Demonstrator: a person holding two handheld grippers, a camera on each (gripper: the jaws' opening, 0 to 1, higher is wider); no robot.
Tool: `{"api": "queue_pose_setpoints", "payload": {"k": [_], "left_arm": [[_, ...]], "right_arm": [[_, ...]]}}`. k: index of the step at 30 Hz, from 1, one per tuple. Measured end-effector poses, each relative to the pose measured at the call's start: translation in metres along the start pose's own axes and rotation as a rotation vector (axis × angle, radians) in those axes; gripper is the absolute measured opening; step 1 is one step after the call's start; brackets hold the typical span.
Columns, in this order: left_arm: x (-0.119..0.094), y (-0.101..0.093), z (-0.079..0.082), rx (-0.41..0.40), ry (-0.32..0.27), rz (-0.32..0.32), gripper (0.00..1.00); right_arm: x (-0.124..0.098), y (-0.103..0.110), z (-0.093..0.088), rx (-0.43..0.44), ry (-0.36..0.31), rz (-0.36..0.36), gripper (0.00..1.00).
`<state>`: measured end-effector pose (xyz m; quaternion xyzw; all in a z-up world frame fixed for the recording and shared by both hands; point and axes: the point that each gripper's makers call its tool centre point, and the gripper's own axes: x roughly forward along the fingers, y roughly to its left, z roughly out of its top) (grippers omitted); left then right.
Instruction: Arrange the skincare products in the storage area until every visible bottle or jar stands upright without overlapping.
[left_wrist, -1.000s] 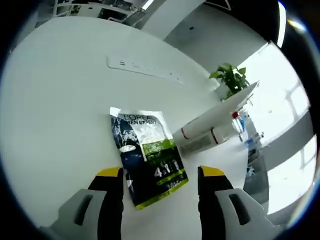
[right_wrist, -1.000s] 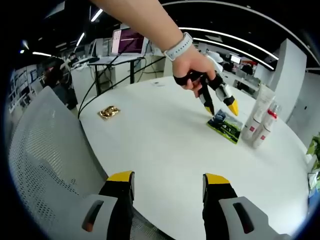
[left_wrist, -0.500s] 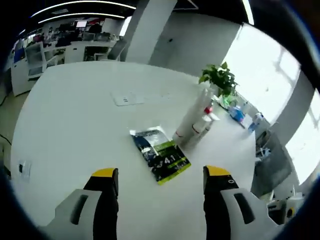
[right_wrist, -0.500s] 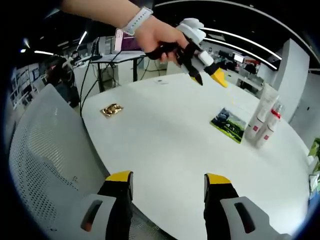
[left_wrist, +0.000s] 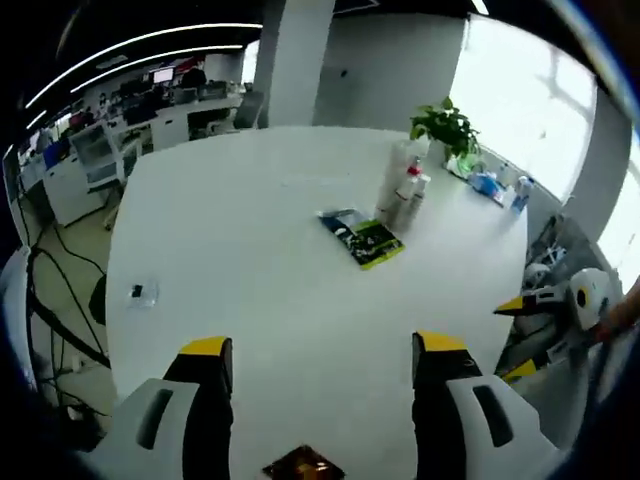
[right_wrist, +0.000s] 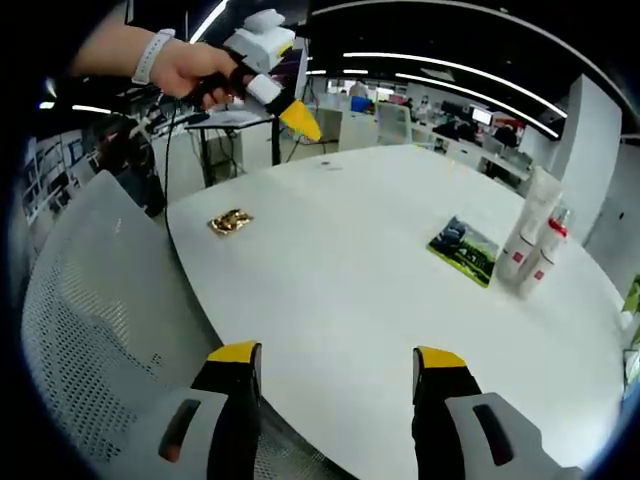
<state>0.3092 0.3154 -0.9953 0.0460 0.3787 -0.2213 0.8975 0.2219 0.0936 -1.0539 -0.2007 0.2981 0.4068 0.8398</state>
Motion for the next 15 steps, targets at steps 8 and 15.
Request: {"api": "queue_pose_setpoints", "payload": {"k": [8,15], "left_arm": [[-0.003,0.006,-0.069,0.070,0.167,-0.051,0.70],[-0.004,0.001,-0.127,0.384,0.400,-0.157,0.67]], "right_arm": [[0.001,0.001,-0.003,0.005,0.013,0.004,0.58],[0.001,0.000,-0.004,0.002,0.021,0.002,0.59]]}}
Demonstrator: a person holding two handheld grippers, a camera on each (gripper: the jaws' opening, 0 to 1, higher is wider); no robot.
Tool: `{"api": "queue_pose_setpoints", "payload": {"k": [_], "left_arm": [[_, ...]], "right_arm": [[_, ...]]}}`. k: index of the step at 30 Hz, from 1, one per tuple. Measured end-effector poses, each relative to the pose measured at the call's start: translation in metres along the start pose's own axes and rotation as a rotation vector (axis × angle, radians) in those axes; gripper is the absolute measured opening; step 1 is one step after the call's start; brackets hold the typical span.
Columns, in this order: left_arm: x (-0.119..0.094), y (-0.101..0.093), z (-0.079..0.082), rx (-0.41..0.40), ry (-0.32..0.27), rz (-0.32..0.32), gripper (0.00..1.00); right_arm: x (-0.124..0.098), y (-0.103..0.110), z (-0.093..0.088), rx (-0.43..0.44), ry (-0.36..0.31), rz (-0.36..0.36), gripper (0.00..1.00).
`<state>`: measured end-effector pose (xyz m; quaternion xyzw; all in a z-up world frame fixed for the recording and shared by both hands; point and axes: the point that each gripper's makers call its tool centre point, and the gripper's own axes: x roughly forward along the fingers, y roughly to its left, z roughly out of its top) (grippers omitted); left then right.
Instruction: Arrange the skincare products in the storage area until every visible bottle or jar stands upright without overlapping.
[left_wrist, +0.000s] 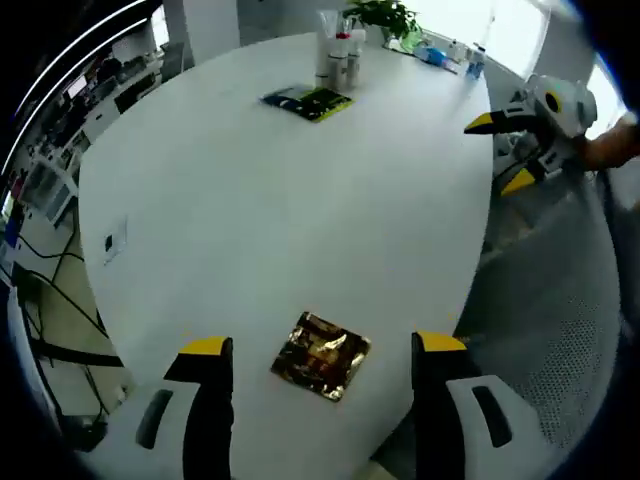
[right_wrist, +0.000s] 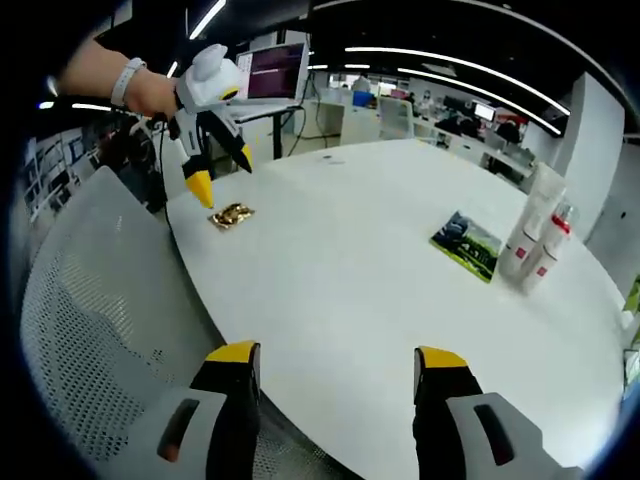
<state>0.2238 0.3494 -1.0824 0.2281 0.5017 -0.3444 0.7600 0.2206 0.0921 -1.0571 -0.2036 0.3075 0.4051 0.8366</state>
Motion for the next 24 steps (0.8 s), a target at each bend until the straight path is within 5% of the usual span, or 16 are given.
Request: {"api": "queue_pose_setpoints", "payload": {"k": [9,18,24], "left_arm": [[0.018,0.001,-0.014,0.253,0.118,-0.035,0.59],[0.035,0.003,-0.021,0.339,0.207,-0.089,0.52],[0.033,0.003,-0.017,0.345,0.206,-0.102,0.51]], "right_arm": [[0.001,0.002,-0.003,-0.005,0.016,0.009,0.59],[0.002,0.004,-0.006,-0.012,0.032,0.023,0.59],[0.002,0.004,-0.007,-0.011,0.036,0.023,0.58]]}}
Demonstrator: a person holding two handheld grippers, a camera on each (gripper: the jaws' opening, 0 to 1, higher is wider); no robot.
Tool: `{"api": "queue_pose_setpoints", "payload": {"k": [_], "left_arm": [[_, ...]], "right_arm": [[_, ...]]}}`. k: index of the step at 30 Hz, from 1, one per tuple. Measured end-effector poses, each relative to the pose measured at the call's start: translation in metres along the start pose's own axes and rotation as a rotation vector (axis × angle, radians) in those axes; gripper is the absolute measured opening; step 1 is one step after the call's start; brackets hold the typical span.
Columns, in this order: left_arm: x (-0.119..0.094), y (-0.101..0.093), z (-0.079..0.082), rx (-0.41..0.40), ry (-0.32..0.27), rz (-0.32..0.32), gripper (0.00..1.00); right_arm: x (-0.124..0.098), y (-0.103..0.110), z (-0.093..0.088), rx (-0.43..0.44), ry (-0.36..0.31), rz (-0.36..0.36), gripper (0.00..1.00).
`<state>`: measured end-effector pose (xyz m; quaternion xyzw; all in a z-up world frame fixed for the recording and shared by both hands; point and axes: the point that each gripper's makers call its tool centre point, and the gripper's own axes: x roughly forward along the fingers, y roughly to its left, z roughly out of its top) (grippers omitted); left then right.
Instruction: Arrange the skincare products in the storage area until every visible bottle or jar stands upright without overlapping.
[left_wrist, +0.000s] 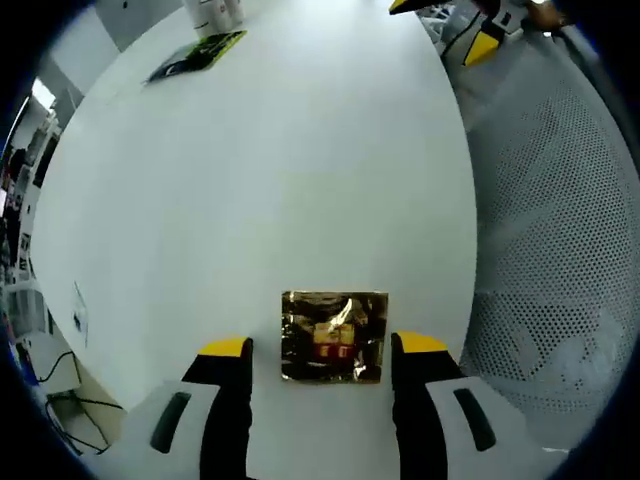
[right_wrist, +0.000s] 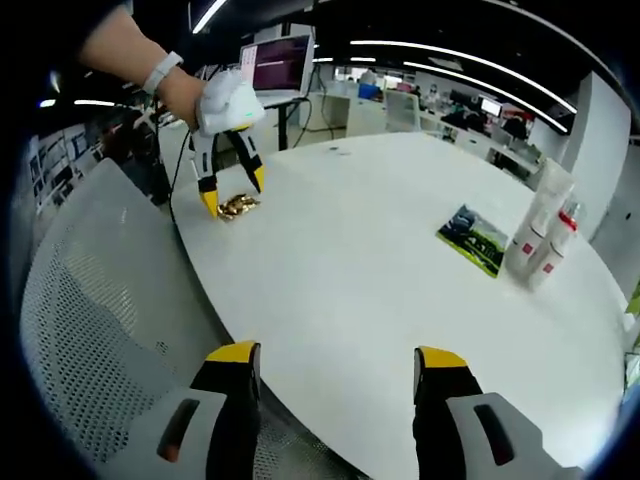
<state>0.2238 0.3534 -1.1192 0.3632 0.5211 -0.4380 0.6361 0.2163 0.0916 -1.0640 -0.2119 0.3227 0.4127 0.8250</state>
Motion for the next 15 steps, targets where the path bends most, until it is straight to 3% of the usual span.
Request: {"api": "queue_pose_setpoints", "payload": {"k": [5,11,15], "left_arm": [[-0.001,-0.003,0.001,0.016,-0.006,-0.002,0.36],[-0.002,-0.004,0.001,0.007,-0.014,0.004,0.35],[-0.008,-0.003,0.010,-0.021,-0.060,0.031,0.33]], "right_arm": [[0.000,-0.001,0.000,0.001,0.000,-0.001,0.58],[0.000,0.001,0.000,0.005,0.004,0.013,0.58],[-0.001,0.003,0.001,0.012,0.003,0.028,0.58]]}}
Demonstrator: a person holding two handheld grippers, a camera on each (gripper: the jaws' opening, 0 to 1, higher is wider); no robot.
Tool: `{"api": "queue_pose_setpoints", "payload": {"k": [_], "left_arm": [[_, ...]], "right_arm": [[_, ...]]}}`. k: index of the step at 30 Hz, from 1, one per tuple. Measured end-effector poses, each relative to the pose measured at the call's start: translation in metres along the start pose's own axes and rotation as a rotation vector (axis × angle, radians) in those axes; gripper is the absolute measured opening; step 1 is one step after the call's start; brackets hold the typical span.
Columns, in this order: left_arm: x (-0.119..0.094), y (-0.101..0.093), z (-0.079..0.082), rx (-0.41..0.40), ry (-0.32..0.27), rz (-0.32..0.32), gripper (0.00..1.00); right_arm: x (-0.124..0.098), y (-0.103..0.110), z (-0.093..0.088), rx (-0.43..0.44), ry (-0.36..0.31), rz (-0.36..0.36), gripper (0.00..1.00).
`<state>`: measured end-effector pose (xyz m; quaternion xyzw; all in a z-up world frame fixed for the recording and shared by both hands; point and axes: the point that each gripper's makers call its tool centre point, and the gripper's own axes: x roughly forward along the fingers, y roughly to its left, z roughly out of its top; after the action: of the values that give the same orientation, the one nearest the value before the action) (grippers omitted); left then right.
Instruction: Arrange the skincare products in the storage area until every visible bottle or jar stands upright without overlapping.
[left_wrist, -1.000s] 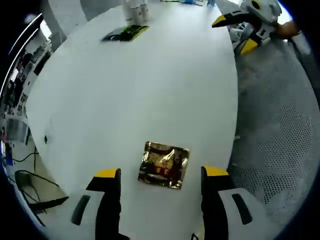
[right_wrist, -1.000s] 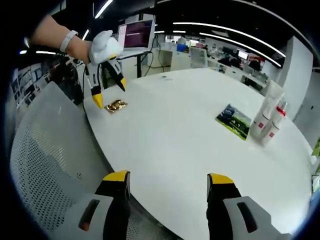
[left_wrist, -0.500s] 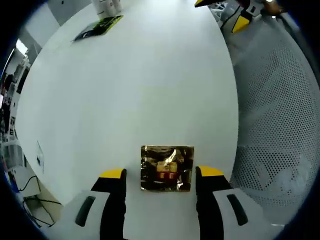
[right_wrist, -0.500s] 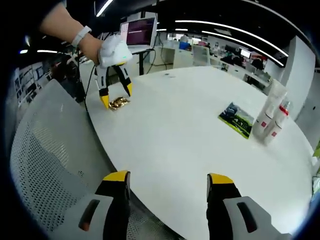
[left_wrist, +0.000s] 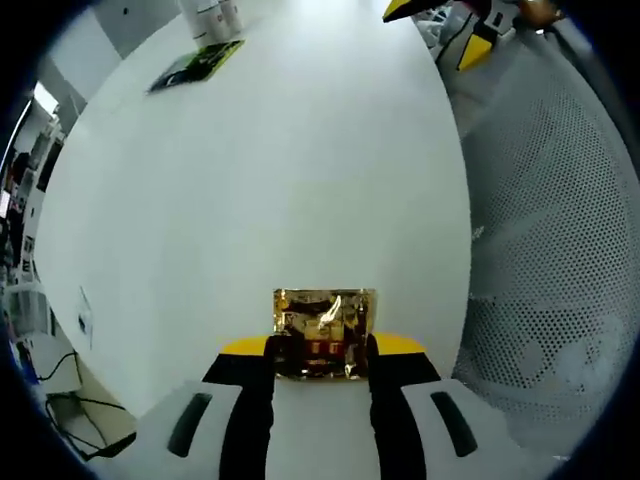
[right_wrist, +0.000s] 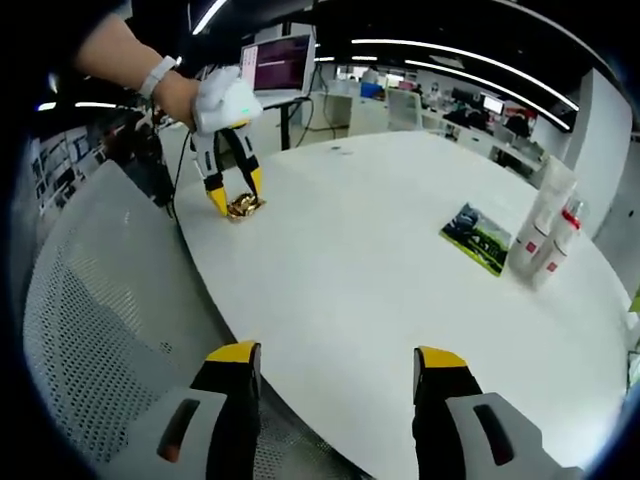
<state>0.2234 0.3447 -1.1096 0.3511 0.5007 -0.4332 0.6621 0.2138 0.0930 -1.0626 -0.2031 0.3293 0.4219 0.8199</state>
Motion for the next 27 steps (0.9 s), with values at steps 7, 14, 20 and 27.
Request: {"api": "queue_pose_setpoints", "payload": {"k": [7,14,20,27], "left_arm": [[-0.014,-0.009,0.018,0.024,-0.070,0.043,0.32],[-0.030,-0.022,0.058,0.085,-0.153,0.113,0.31],[-0.041,-0.037,0.102,0.148,-0.232,0.149,0.31],[-0.058,-0.057,0.147,0.248,-0.300,0.188,0.31]], "right_arm": [[-0.006,0.000,0.010,0.114,-0.032,0.056,0.54],[-0.014,0.006,0.036,0.206,-0.099,0.140,0.38],[-0.017,0.018,0.069,0.306,-0.177,0.245,0.30],[-0.011,0.029,0.079,0.589,-0.192,0.355,0.28]]}}
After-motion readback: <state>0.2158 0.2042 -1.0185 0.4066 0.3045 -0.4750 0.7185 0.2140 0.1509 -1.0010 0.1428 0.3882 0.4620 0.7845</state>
